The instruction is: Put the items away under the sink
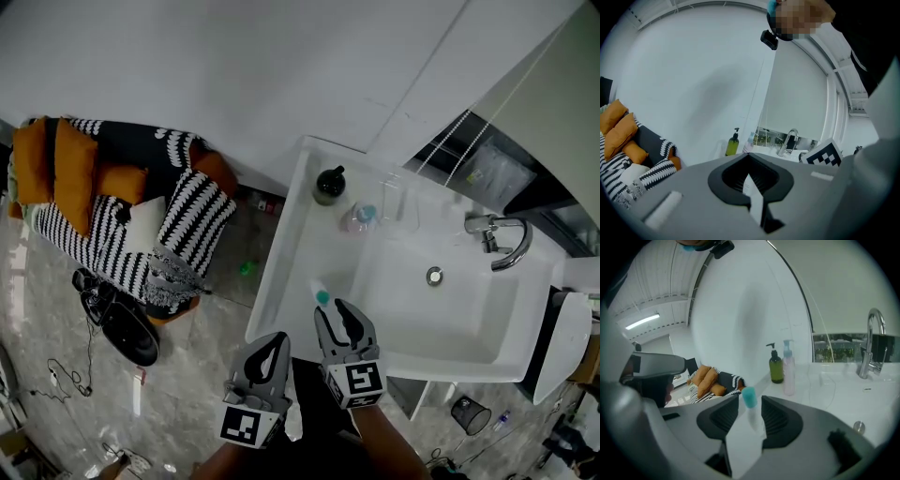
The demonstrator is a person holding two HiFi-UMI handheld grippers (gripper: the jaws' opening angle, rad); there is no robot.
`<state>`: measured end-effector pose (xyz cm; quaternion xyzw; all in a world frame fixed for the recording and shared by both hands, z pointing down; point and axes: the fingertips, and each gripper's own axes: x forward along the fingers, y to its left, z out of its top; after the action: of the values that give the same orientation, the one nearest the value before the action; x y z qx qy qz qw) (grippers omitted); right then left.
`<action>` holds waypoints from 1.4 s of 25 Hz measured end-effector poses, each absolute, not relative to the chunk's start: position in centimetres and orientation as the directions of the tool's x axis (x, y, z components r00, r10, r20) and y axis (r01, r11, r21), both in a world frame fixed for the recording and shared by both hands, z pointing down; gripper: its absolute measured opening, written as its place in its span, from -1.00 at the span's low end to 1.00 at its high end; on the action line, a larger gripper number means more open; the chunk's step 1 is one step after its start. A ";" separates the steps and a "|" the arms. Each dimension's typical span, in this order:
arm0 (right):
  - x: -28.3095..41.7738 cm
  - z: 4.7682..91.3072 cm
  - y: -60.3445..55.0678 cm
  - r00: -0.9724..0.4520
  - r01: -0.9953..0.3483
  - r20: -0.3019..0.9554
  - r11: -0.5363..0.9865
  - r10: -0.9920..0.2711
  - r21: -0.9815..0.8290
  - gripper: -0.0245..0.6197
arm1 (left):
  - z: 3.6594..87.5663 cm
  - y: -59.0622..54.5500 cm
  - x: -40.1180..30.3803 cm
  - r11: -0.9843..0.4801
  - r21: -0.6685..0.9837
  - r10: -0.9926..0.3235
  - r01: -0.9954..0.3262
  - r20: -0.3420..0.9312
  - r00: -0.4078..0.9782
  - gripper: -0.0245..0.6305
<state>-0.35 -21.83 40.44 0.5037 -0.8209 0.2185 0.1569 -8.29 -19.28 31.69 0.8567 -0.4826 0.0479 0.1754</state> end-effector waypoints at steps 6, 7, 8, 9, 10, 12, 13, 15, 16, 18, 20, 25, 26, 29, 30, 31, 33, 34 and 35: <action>-0.8 41.2 -22.6 -0.447 -0.893 0.487 0.404 -0.750 -0.198 -0.42 | 33.4 -18.6 -8.2 -0.448 0.302 -0.777 -0.841 0.334 0.534 -0.90; -0.9 41.3 -22.7 -0.449 -0.892 0.489 0.408 -0.748 -0.196 -0.42 | 33.6 -18.5 -8.3 -0.444 0.307 -0.775 -0.842 0.340 0.533 -0.90; -1.1 41.4 -22.7 -0.451 -0.891 0.490 0.410 -0.746 -0.194 -0.41 | 33.7 -18.5 -8.4 -0.442 0.307 -0.775 -0.843 0.342 0.531 -0.90; -1.2 41.4 -22.8 -0.452 -0.890 0.490 0.413 -0.745 -0.192 -0.42 | 33.7 -18.5 -8.5 -0.441 0.306 -0.776 -0.844 0.342 0.529 -0.90; -1.3 41.5 -22.9 -0.453 -0.889 0.491 0.416 -0.745 -0.190 -0.42 | 33.8 -18.5 -8.5 -0.439 0.305 -0.777 -0.845 0.343 0.528 -0.90; -1.4 41.5 -23.0 -0.454 -0.889 0.494 0.417 -0.742 -0.190 -0.41 | 33.8 -18.5 -8.6 -0.435 0.306 -0.778 -0.847 0.346 0.525 -0.90; -1.5 41.6 -23.1 -0.454 -0.889 0.496 0.417 -0.741 -0.191 -0.42 | 33.8 -18.5 -8.7 -0.433 0.305 -0.778 -0.848 0.349 0.523 -0.90; -1.6 41.9 -23.2 -0.453 -0.889 0.493 0.414 -0.743 -0.193 -0.42 | 34.0 -18.4 -8.8 -0.430 0.304 -0.778 -0.850 0.353 0.519 -0.90; -1.6 42.1 -23.2 -0.453 -0.890 0.491 0.413 -0.744 -0.193 -0.41 | 34.0 -18.4 -8.8 -0.427 0.304 -0.780 -0.852 0.353 0.517 -0.90; -1.7 42.4 -23.3 -0.453 -0.889 0.496 0.415 -0.741 -0.193 -0.42 | 34.1 -18.4 -8.8 -0.422 0.305 -0.782 -0.854 0.354 0.513 -0.90; -1.7 42.5 -23.4 -0.452 -0.889 0.500 0.420 -0.739 -0.184 -0.42 | 34.2 -18.4 -8.8 -0.419 0.306 -0.782 -0.855 0.356 0.511 -0.90; -1.8 42.7 -23.8 -0.439 -0.893 0.510 0.421 -0.740 -0.159 -0.42 | 34.3 -18.3 -9.2 -0.411 0.310 -0.784 -0.857 0.359 0.506 -0.90; -1.9 42.7 -23.8 -0.438 -0.894 0.510 0.420 -0.741 -0.157 -0.42 | 34.3 -18.3 -9.3 -0.410 0.310 -0.784 -0.858 0.361 0.505 -0.90; -1.8 42.5 -23.9 -0.433 -0.896 0.505 0.417 -0.746 -0.152 -0.44 | 34.3 -18.4 -9.2 -0.409 0.312 -0.784 -0.857 0.361 0.506 -0.90; -1.7 42.5 -23.9 -0.430 -0.898 0.505 0.415 -0.749 -0.148 -0.46 | 34.2 -18.4 -9.2 -0.410 0.312 -0.784 -0.857 0.359 0.506 -0.90; -1.7 42.5 -23.9 -0.425 -0.900 0.504 0.413 -0.752 -0.143 -0.47 | 34.2 -18.4 -9.2 -0.411 0.312 -0.785 -0.857 0.357 0.506 -0.90; -1.5 42.5 -23.9 -0.411 -0.906 0.504 0.404 -0.760 -0.129 -0.50 | 34.2 -18.3 -9.2 -0.411 0.312 -0.785 -0.857 0.357 0.506 -0.90; -1.3 42.5 -23.9 -0.402 -0.909 0.504 0.397 -0.764 -0.124 -0.51 | 34.2 -18.2 -9.3 -0.410 0.312 -0.785 -0.857 0.357 0.506 -0.90; -1.2 42.4 -24.0 -0.395 -0.913 0.504 0.390 -0.768 -0.121 -0.53 | 34.2 -18.2 -9.4 -0.409 0.312 -0.786 -0.857 0.358 0.505 -0.90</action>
<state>-1.17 -24.00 42.44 0.5174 -0.8123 0.1933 0.1871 -9.40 -18.20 34.16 0.8358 -0.4915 0.0773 0.2324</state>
